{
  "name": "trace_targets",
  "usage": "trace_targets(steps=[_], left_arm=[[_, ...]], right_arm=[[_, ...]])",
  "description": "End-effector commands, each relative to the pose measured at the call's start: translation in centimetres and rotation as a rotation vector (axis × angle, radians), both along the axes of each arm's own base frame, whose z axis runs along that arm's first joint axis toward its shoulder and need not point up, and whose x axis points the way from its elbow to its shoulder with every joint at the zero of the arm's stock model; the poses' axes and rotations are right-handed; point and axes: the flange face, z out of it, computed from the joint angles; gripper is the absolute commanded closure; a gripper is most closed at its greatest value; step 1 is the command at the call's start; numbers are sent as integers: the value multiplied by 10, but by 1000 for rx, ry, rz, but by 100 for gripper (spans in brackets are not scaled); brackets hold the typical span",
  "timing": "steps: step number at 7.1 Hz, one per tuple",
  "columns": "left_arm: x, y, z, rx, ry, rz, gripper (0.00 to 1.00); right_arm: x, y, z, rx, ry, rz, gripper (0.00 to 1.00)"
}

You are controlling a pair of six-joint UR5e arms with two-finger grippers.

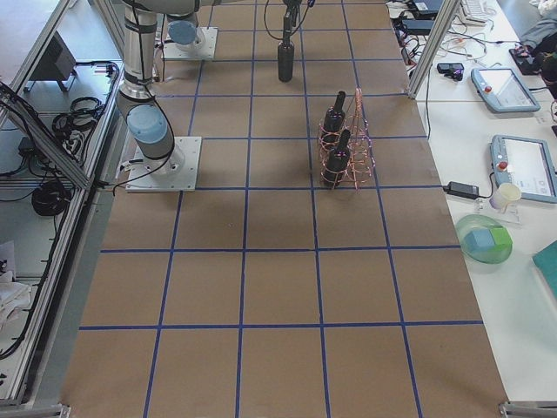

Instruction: Place wine into wine basket

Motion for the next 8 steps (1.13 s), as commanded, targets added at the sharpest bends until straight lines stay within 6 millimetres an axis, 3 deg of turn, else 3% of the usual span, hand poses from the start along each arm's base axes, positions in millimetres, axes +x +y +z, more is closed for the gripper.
trace_targets(steps=[1,3,8], left_arm=[[0,0,-1,2,0,0,0],[1,0,-2,3,0,1,0],[0,1,-2,3,0,0,0]], right_arm=[[0,1,-7,8,5,21,40],[1,1,-8,11,0,27,56],[1,2,-6,10,-12,20,73]])
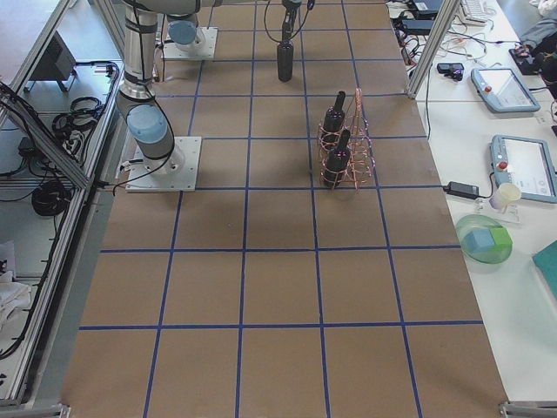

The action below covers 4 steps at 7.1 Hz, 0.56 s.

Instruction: Place wine into wine basket

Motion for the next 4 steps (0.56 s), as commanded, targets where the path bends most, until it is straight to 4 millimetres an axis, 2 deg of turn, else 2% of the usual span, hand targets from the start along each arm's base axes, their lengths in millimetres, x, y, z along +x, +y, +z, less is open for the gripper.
trace_targets(steps=[1,2,3,4], left_arm=[[1,0,0,-1,0,1,0],[0,0,0,0,0,0,0],[1,0,0,0,0,1,0],[0,0,0,-1,0,0,0]], right_arm=[[-1,0,3,-2,-2,-6,75],[-3,0,7,-7,-8,-12,76],[-2,1,5,-3,-5,-13,72],[-1,-1,-2,4,0,0,49]])
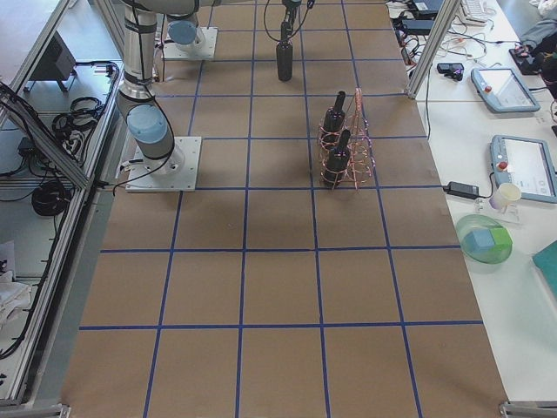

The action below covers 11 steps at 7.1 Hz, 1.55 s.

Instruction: Place wine into wine basket

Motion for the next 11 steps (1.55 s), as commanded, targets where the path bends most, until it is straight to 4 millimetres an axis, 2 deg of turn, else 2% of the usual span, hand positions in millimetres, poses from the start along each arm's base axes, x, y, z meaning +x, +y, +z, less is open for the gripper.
trace_targets(steps=[1,2,3,5,6,7,9,10,11], left_arm=[[0,0,0,-1,0,-1,0],[0,0,0,-1,0,-1,0],[0,0,0,-1,0,-1,0],[0,0,0,-1,0,1,0],[0,0,0,-1,0,-1,0],[0,0,0,-1,0,-1,0],[0,0,0,-1,0,-1,0],[0,0,0,-1,0,-1,0],[0,0,0,-1,0,1,0]], right_arm=[[2,0,-7,8,6,11,38],[3,0,-8,10,9,11,21],[2,2,-10,16,13,14,16],[3,4,-13,22,15,15,17],[3,4,-13,23,13,16,29],[3,4,-13,24,9,16,47],[5,5,-11,31,-10,13,70],[5,5,-11,33,-10,13,77],[5,5,-11,32,-10,8,78]])
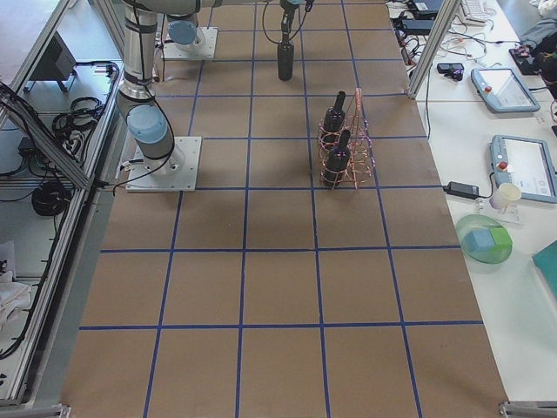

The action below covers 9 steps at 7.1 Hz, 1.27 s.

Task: Place wine into wine basket
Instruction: 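Lift the bottle with the right gripper toward the wire basket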

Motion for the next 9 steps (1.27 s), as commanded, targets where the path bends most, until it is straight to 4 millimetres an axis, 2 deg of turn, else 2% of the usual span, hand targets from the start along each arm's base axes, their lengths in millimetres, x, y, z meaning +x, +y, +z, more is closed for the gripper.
trace_targets(steps=[1,2,3,5,6,7,8,9], left_arm=[[0,0,0,0,0,0,0],[0,0,0,0,0,0,0],[0,0,0,0,0,0,0],[-1,0,0,0,2,-2,0],[-1,0,1,-4,1,4,0],[-4,2,5,-17,16,10,0],[-16,2,9,-41,134,10,0],[-20,3,10,-47,168,6,0]], right_arm=[[-1,0,2,-1,-2,-8,78],[-8,-2,8,-2,2,-21,78],[-24,-2,27,-10,10,-22,78],[-81,-15,60,11,21,-13,80],[-121,-18,83,24,26,70,82],[-171,-24,99,60,34,107,83],[-220,-23,114,103,52,164,83],[-262,-20,121,113,38,227,83]])
